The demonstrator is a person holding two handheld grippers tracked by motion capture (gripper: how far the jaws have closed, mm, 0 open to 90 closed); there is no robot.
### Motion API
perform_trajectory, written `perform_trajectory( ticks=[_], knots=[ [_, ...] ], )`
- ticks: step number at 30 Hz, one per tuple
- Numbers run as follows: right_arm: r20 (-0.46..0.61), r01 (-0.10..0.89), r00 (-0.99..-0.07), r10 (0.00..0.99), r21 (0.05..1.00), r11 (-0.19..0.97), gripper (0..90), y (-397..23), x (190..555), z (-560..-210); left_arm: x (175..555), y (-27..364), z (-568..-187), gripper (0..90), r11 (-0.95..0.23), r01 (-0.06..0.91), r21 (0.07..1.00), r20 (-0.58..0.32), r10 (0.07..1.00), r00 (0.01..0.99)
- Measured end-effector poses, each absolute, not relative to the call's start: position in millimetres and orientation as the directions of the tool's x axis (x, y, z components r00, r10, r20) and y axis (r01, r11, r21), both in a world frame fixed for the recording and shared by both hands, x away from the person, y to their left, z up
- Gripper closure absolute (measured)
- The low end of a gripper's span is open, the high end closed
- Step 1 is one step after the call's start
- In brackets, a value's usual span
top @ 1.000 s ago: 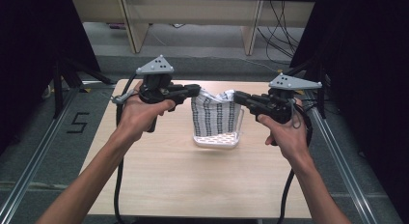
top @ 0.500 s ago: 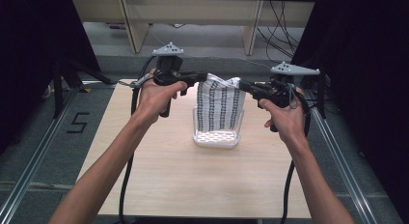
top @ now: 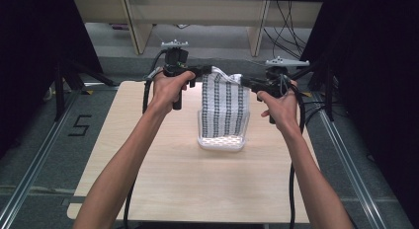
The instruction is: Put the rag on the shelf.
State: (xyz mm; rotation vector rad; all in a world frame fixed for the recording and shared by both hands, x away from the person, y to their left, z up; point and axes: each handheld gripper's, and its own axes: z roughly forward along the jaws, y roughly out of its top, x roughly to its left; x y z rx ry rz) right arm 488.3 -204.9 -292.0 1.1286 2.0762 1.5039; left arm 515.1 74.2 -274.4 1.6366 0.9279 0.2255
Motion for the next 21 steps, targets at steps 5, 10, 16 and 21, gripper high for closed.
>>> perform_trajectory(
  ticks=[5, 10, 16, 21],
  knots=[
    [0.199, 0.438, -0.605, 0.771, 0.892, 0.114, 85.7, -201, 504, -304, 531, 76, -294, 86.2, 0.031, 0.483, 0.875, -0.37, 0.686, 0.626],
    [0.191, 0.471, -0.593, 0.782, 0.87, 0.145, 85.3, -196, 514, -313, 545, 77, -314, 85.5, 0.039, 0.52, 0.853, -0.401, 0.685, 0.608],
    [0.189, 0.505, -0.569, 0.8, 0.849, 0.159, 83.7, -196, 525, -323, 551, 75, -325, 80.1, -0.013, 0.549, 0.836, -0.399, 0.673, 0.623],
    [0.206, 0.547, -0.536, 0.819, 0.824, 0.151, 78.3, -197, 530, -329, 551, 73, -329, 70.8, -0.089, 0.558, 0.825, -0.353, 0.69, 0.632]
  ],
)
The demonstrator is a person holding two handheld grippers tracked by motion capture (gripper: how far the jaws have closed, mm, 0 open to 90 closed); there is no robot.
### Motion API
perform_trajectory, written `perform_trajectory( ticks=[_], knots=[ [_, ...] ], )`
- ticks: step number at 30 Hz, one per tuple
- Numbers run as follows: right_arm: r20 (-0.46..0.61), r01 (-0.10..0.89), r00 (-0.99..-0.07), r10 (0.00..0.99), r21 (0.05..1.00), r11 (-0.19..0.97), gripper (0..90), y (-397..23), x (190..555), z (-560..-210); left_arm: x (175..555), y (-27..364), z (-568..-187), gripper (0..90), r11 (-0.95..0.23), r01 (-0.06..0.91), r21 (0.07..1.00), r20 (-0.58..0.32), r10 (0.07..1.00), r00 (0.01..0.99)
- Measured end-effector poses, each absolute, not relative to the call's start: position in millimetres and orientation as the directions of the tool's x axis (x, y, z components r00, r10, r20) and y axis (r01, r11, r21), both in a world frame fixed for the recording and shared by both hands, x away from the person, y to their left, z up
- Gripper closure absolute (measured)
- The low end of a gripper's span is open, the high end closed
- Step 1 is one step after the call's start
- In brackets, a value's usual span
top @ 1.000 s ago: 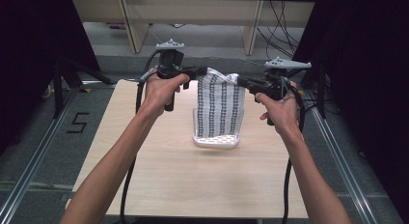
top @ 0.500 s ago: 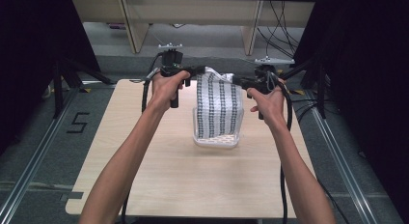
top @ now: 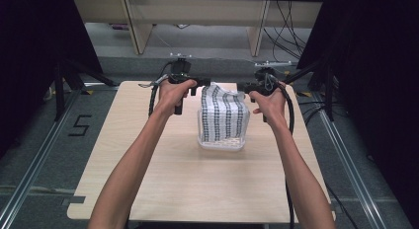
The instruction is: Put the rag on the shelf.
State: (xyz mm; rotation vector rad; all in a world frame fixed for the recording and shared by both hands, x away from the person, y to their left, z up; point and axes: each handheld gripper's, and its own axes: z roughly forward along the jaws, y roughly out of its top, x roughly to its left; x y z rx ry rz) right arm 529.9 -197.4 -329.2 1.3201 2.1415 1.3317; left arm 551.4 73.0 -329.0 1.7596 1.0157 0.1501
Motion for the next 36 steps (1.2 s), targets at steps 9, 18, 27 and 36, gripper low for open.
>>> perform_trajectory(
  ticks=[9, 18, 27, 36],
  knots=[
    [0.201, 0.543, -0.547, 0.812, 0.824, 0.162, 68.7, -193, 525, -326, 547, 74, -331, 32.4, -0.18, 0.604, 0.777, -0.318, 0.715, 0.622],
    [0.17, 0.519, -0.574, 0.801, 0.832, 0.194, 61.4, -196, 515, -319, 533, 85, -323, 26.9, -0.19, 0.586, 0.788, -0.3, 0.712, 0.635],
    [0.165, 0.508, -0.589, 0.791, 0.837, 0.203, 53.7, -208, 504, -321, 516, 91, -321, 25.2, -0.218, 0.568, 0.794, -0.274, 0.705, 0.654],
    [0.156, 0.511, -0.579, 0.8, 0.834, 0.208, 51.2, -220, 496, -325, 493, 94, -319, 23.8, -0.259, 0.52, 0.814, -0.223, 0.688, 0.691]
  ],
)
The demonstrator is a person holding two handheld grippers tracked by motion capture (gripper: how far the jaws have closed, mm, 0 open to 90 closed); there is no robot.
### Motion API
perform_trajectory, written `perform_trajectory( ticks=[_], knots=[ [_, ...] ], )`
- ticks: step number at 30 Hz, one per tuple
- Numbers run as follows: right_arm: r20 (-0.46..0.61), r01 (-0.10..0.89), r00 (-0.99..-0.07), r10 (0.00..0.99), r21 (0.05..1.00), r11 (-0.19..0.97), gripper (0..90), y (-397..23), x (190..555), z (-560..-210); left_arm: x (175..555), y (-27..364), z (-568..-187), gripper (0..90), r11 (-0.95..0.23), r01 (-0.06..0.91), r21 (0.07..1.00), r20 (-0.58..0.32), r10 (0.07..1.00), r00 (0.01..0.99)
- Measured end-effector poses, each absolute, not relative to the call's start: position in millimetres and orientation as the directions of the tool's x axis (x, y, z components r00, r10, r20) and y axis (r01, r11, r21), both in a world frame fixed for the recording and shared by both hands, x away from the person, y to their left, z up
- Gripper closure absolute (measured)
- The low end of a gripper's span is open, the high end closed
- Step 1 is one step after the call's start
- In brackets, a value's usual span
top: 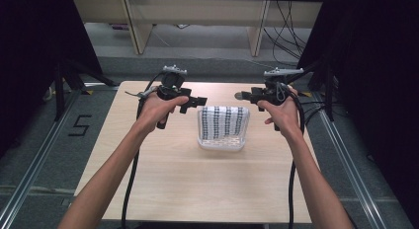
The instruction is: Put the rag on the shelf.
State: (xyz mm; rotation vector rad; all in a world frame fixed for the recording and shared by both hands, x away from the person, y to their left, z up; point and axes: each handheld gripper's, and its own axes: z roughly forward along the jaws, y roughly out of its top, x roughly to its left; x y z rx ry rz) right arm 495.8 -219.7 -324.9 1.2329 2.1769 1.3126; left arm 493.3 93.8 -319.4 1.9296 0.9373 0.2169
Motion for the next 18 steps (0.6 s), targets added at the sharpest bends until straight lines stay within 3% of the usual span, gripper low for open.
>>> perform_trajectory(
  ticks=[18],
  knots=[
    [0.129, 0.49, -0.626, 0.769, 0.833, 0.259, 43.6, -212, 465, -319, 448, 109, -322, 21.2, -0.305, 0.47, 0.828, -0.173, 0.658, 0.733]
  ],
)
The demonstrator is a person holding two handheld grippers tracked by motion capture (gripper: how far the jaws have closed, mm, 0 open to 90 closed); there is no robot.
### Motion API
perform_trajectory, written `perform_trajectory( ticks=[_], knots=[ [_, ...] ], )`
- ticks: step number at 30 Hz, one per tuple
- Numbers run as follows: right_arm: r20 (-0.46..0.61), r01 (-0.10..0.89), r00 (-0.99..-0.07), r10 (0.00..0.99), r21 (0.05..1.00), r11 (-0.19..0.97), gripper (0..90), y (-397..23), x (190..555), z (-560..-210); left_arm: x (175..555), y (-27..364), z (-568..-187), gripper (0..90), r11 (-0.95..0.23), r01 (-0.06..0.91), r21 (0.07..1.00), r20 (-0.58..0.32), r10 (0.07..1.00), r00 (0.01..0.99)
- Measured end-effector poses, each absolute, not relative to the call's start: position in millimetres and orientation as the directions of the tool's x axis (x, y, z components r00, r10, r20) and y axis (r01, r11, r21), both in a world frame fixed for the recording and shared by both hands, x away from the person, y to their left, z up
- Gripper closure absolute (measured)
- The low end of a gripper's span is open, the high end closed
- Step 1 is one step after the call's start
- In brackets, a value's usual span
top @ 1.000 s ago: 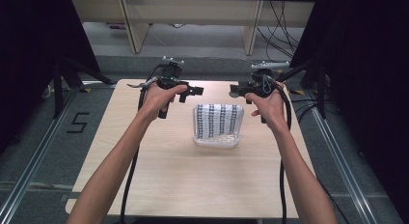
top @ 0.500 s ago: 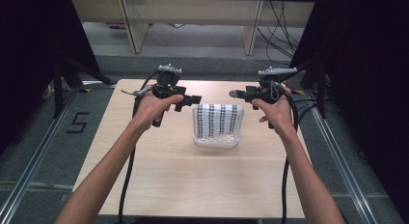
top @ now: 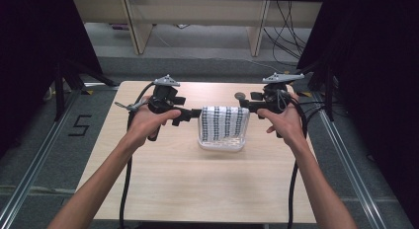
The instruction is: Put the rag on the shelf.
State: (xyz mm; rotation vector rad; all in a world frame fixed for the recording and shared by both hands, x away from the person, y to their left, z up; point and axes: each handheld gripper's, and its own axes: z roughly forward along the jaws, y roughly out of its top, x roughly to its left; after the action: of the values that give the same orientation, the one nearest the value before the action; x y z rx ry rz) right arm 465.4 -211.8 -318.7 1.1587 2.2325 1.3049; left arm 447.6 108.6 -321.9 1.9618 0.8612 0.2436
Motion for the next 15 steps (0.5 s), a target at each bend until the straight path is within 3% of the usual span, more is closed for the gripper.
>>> perform_trajectory(
  ticks=[15],
  knots=[
    [0.067, 0.43, -0.673, 0.736, 0.846, 0.316, 37.6, -203, 450, -319, 413, 120, -329, 20.6, -0.303, 0.425, 0.853, -0.155, 0.631, 0.76]
  ],
)
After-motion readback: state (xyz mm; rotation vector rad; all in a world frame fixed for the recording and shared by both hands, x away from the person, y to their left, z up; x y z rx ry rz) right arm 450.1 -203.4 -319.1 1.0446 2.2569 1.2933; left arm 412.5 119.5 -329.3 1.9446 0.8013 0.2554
